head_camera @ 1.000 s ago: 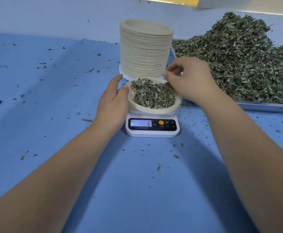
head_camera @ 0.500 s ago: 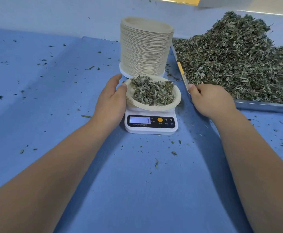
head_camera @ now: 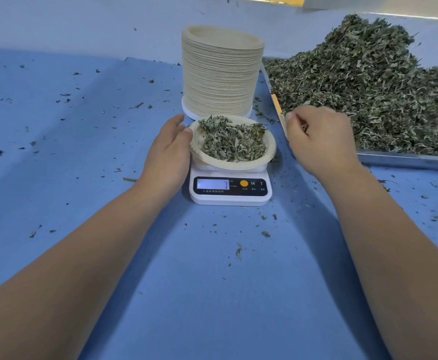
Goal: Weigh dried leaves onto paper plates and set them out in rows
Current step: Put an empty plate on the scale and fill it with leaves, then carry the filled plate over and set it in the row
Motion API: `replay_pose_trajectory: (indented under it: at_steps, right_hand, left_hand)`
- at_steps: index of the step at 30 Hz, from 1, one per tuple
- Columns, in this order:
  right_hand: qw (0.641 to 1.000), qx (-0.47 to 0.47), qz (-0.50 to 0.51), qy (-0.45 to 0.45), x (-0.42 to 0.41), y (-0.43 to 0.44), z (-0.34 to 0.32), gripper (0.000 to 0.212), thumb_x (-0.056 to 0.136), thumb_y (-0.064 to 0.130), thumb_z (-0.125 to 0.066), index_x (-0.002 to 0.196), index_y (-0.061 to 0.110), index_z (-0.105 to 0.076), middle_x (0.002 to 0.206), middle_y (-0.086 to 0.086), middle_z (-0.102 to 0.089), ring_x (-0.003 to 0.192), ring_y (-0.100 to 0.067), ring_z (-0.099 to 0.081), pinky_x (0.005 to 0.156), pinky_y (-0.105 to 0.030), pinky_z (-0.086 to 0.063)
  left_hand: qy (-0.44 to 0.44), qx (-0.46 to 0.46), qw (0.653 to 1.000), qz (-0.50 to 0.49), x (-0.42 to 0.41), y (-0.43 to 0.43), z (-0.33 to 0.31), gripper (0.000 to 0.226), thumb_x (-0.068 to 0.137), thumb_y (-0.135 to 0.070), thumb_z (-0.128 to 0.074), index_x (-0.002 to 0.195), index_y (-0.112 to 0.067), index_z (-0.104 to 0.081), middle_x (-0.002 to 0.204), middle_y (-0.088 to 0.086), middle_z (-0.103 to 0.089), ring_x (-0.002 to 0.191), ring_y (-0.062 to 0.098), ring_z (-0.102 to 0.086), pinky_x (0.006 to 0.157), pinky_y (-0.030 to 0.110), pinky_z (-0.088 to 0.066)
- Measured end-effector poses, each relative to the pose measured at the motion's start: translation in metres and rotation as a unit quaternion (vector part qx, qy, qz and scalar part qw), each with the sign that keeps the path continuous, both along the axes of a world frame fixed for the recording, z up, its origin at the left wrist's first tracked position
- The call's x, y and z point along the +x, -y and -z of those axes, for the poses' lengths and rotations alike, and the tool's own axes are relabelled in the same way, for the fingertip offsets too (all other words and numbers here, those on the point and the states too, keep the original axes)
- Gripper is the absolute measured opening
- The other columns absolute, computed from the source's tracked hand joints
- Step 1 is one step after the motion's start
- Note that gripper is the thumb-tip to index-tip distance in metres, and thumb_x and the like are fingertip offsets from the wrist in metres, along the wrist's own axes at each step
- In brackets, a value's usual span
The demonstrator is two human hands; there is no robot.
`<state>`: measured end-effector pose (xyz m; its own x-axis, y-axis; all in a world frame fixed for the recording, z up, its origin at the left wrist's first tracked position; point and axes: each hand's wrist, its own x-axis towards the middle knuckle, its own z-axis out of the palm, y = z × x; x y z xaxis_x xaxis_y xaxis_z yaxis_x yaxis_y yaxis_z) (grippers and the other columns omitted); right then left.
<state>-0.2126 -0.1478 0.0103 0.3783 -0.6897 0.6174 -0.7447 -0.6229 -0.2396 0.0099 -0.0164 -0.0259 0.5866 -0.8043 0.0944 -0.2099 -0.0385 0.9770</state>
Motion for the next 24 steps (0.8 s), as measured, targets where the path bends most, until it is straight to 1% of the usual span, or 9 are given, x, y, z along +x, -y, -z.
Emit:
replay_pose_trajectory:
  at_steps: [3, 7, 11, 14, 17, 19, 21, 23, 24]
  right_hand:
    - [0.998, 0.008, 0.01, -0.056, 0.012, -0.011, -0.002, 0.035, 0.101, 0.027, -0.042, 0.074, 0.012, -0.059, 0.052, 0.005, -0.043, 0.056, -0.029, -0.041, 0.114, -0.047, -0.032]
    - [0.995, 0.072, 0.025, -0.062, 0.025, -0.023, -0.004, 0.032, 0.101, 0.028, -0.042, 0.082, 0.018, -0.066, 0.065, 0.0, -0.061, 0.067, -0.027, -0.05, 0.124, -0.052, -0.014]
    - [0.99, 0.138, 0.012, -0.023, 0.03, -0.034, -0.009, 0.029, 0.099, 0.032, -0.047, 0.105, 0.022, -0.073, 0.085, -0.004, -0.071, 0.08, -0.029, -0.061, 0.095, -0.043, -0.05]
    - [0.983, 0.185, 0.002, 0.015, 0.031, -0.033, -0.01, 0.022, 0.096, 0.033, -0.053, 0.105, 0.027, -0.072, 0.085, 0.0, -0.071, 0.071, -0.023, -0.061, 0.072, -0.033, -0.051]
    - [0.978, 0.201, -0.011, 0.049, 0.036, -0.035, -0.011, 0.018, 0.094, 0.033, -0.054, 0.098, 0.027, -0.071, 0.075, 0.008, -0.065, 0.072, -0.023, -0.061, 0.075, -0.036, -0.054]
    - [0.978, 0.197, -0.03, 0.059, 0.042, -0.04, -0.012, 0.018, 0.094, 0.034, -0.054, 0.095, 0.028, -0.071, 0.079, 0.008, -0.068, 0.078, -0.022, -0.063, 0.078, -0.036, -0.054]
    - [0.978, 0.194, -0.055, 0.055, 0.049, -0.046, -0.012, 0.021, 0.095, 0.035, -0.052, 0.095, 0.029, -0.072, 0.083, 0.009, -0.069, 0.08, -0.02, -0.064, 0.077, -0.034, -0.052]
    - [0.976, 0.194, -0.083, 0.053, 0.057, -0.053, -0.012, 0.022, 0.096, 0.037, -0.052, 0.094, 0.03, -0.073, 0.08, 0.015, -0.066, 0.079, -0.015, -0.062, 0.074, -0.031, -0.048]
    - [0.974, 0.197, -0.096, 0.058, 0.062, -0.057, -0.013, 0.022, 0.097, 0.039, -0.052, 0.093, 0.031, -0.072, 0.08, 0.017, -0.065, 0.079, -0.012, -0.061, 0.071, -0.029, -0.046]
  left_hand:
    - [-0.043, 0.0, 0.999, 0.014, 0.002, 0.001, -0.007, 0.059, 0.089, -0.048, -0.047, 0.148, -0.043, -0.046, 0.144, -0.02, -0.05, 0.134, 0.003, -0.05, 0.119, 0.037, -0.036]
    - [-0.121, -0.016, 0.992, 0.043, 0.0, 0.007, -0.009, 0.064, 0.085, -0.042, -0.052, 0.148, -0.037, -0.044, 0.149, -0.009, -0.054, 0.137, 0.01, -0.052, 0.12, 0.04, -0.038]
    - [-0.114, -0.001, 0.993, 0.042, -0.007, 0.009, -0.01, 0.073, 0.084, -0.044, -0.05, 0.156, -0.032, -0.04, 0.154, -0.007, -0.05, 0.14, 0.013, -0.05, 0.122, 0.041, -0.035]
    - [-0.135, -0.009, 0.99, 0.027, -0.007, 0.009, -0.013, 0.073, 0.084, -0.04, -0.05, 0.155, -0.026, -0.043, 0.155, -0.005, -0.05, 0.141, 0.013, -0.049, 0.122, 0.04, -0.035]
    - [-0.183, -0.011, 0.983, -0.011, -0.004, 0.008, -0.017, 0.042, 0.093, -0.029, -0.052, 0.135, -0.027, -0.058, 0.142, -0.005, -0.058, 0.131, 0.015, -0.055, 0.118, 0.039, -0.038]
    - [-0.206, -0.013, 0.978, -0.044, 0.0, 0.009, -0.022, 0.013, 0.09, -0.022, -0.051, 0.099, -0.025, -0.059, 0.11, -0.001, -0.06, 0.105, 0.017, -0.055, 0.096, 0.037, -0.042]
    - [-0.213, -0.027, 0.973, -0.081, 0.003, 0.008, -0.029, 0.015, 0.089, -0.011, -0.044, 0.078, -0.021, -0.048, 0.095, 0.006, -0.044, 0.089, 0.023, -0.039, 0.079, 0.042, -0.033]
    - [-0.203, -0.042, 0.972, -0.111, 0.006, 0.0, -0.034, 0.025, 0.096, -0.005, -0.041, 0.083, -0.021, -0.055, 0.097, 0.013, -0.045, 0.089, 0.024, -0.036, 0.077, 0.046, -0.035]
    - [-0.204, -0.052, 0.969, -0.127, 0.008, -0.006, -0.036, 0.028, 0.099, -0.006, -0.041, 0.101, -0.018, -0.066, 0.106, 0.014, -0.057, 0.097, 0.028, -0.055, 0.089, 0.048, -0.048]
